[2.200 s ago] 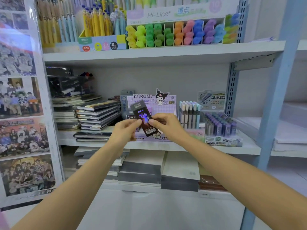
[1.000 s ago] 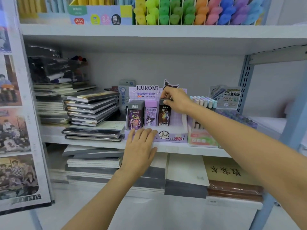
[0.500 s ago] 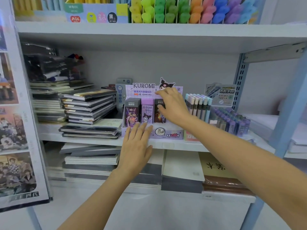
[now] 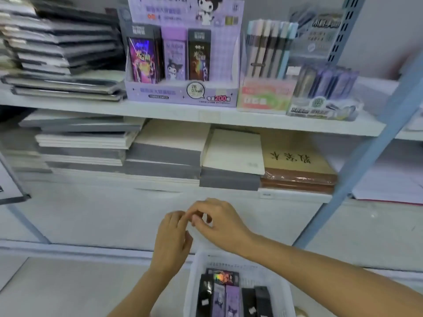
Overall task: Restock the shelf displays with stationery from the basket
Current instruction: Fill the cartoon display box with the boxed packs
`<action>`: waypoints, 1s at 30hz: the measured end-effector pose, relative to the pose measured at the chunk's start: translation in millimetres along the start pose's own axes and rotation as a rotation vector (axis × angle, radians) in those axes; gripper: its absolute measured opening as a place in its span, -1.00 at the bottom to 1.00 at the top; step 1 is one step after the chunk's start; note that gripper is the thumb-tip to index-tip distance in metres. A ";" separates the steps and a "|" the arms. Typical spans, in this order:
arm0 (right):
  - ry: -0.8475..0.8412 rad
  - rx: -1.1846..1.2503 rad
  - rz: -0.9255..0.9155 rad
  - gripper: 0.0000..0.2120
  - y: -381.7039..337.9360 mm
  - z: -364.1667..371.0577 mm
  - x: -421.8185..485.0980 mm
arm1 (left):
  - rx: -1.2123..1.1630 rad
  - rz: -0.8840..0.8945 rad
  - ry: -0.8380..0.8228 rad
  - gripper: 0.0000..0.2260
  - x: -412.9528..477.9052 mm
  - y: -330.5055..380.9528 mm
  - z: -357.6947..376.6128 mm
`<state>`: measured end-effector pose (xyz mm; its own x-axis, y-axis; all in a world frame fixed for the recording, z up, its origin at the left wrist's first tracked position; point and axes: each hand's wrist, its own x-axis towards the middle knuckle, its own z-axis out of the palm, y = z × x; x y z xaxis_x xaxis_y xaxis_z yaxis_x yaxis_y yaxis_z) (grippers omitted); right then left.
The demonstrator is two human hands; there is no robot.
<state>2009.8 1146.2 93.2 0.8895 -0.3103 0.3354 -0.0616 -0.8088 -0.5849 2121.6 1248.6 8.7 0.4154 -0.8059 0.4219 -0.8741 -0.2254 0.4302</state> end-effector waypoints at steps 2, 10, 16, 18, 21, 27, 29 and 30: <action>-0.103 0.007 0.149 -0.84 38.5 28.0 -24.1 | -0.037 -0.064 -0.184 -0.63 -29.9 -10.7 29.0; -0.522 0.049 0.689 -0.68 159.9 125.2 -106.9 | 0.105 -0.104 -0.640 -0.38 -111.2 -28.4 99.8; -0.611 -0.001 0.747 -0.43 183.5 171.3 -129.5 | 0.206 0.018 -0.579 -0.33 -131.4 -44.1 113.0; -0.582 -0.087 0.712 -0.44 184.7 180.6 -136.5 | 0.205 0.001 -0.560 -0.33 -133.4 -45.3 116.0; -0.483 -0.123 0.708 -0.59 186.7 182.4 -138.1 | 0.142 -0.018 -0.544 -0.38 -131.5 -43.3 115.0; -0.474 0.326 0.749 -0.89 188.2 150.3 -120.4 | -0.079 -0.159 -0.421 -0.70 -122.8 -45.0 109.1; -0.431 0.384 0.738 -0.89 184.3 141.0 -113.1 | -0.217 -0.272 -0.369 -0.77 -116.5 -42.3 107.3; -0.402 0.425 0.739 -0.89 181.7 137.5 -108.8 | -0.331 -0.369 -0.388 -0.78 -112.0 -38.6 105.8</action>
<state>1964.1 1101.7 -151.1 0.7855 -0.4121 -0.4617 -0.5727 -0.2015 -0.7946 2082.2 1289.7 -139.7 0.4993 -0.8612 -0.0951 -0.5403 -0.3953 0.7428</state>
